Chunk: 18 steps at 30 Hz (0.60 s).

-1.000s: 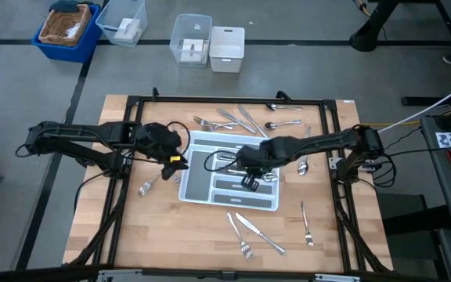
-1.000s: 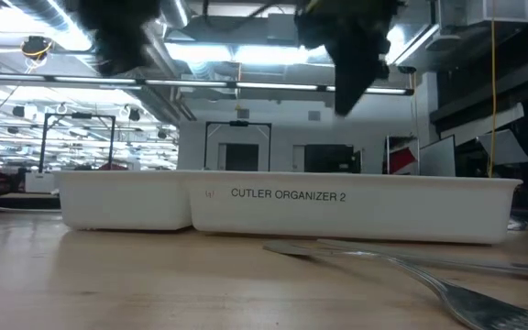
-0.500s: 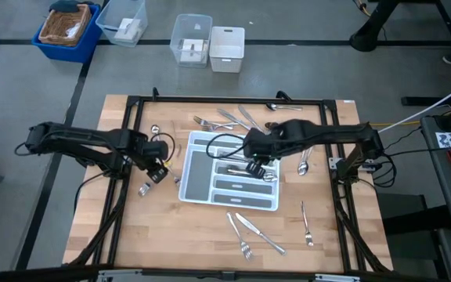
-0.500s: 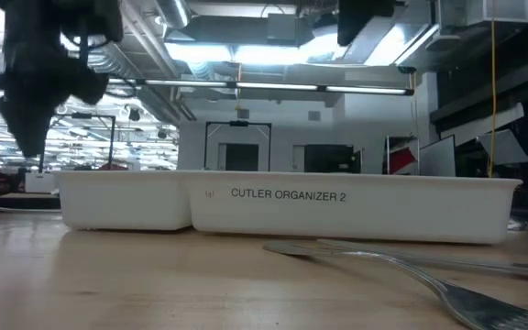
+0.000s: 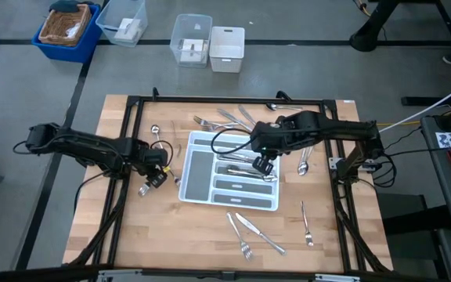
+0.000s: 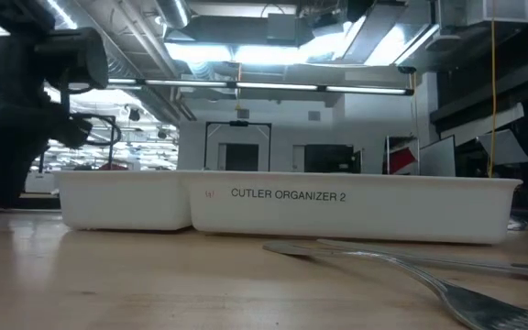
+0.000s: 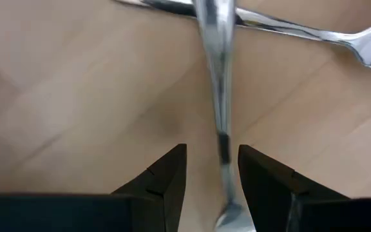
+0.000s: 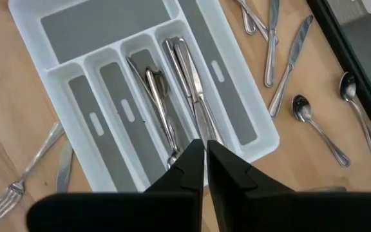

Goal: Sort silverware
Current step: Put the fork into the organizer tray

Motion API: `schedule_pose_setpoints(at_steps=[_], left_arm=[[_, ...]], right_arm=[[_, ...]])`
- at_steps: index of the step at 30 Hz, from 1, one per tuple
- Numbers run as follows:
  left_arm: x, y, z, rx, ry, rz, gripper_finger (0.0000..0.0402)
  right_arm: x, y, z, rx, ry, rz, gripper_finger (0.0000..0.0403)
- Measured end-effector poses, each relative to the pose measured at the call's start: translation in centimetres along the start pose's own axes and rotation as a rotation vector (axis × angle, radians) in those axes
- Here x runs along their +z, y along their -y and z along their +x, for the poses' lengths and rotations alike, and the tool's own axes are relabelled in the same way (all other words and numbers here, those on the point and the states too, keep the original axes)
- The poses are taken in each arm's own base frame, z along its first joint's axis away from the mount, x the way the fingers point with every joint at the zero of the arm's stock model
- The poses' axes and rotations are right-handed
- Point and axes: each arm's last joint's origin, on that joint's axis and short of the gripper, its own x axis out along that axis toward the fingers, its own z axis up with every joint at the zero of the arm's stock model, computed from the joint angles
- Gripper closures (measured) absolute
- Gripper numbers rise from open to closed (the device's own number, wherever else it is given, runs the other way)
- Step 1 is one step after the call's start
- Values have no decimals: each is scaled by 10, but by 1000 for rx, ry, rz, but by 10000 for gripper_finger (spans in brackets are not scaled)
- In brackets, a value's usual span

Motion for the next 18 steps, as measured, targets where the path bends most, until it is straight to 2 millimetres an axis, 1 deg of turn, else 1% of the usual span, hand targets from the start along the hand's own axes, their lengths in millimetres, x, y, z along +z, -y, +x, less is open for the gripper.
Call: schedule_pose_setpoints(at_steps=[4, 8, 11, 15, 16, 18], left_arm=[[-2, 1, 11, -51, -16, 0, 270], [-5, -1, 17, -5, -47, 6, 277], [-5, -2, 17, 14, -47, -13, 310], [-5, -2, 16, 25, -42, -17, 379], [-4, 0, 14, 21, -38, -16, 388], [-2, 2, 10, 12, -36, -15, 389]], right_arm=[[-1, 1, 0, -5, -11, -3, 379], [-2, 2, -3, 0, -5, -1, 379], [-4, 5, -9, 8, 9, 3, 379], [-8, 10, -19, 22, 33, 10, 379], [-9, 12, -22, 26, 41, 12, 379], [-12, 16, -29, 33, 59, 17, 379]])
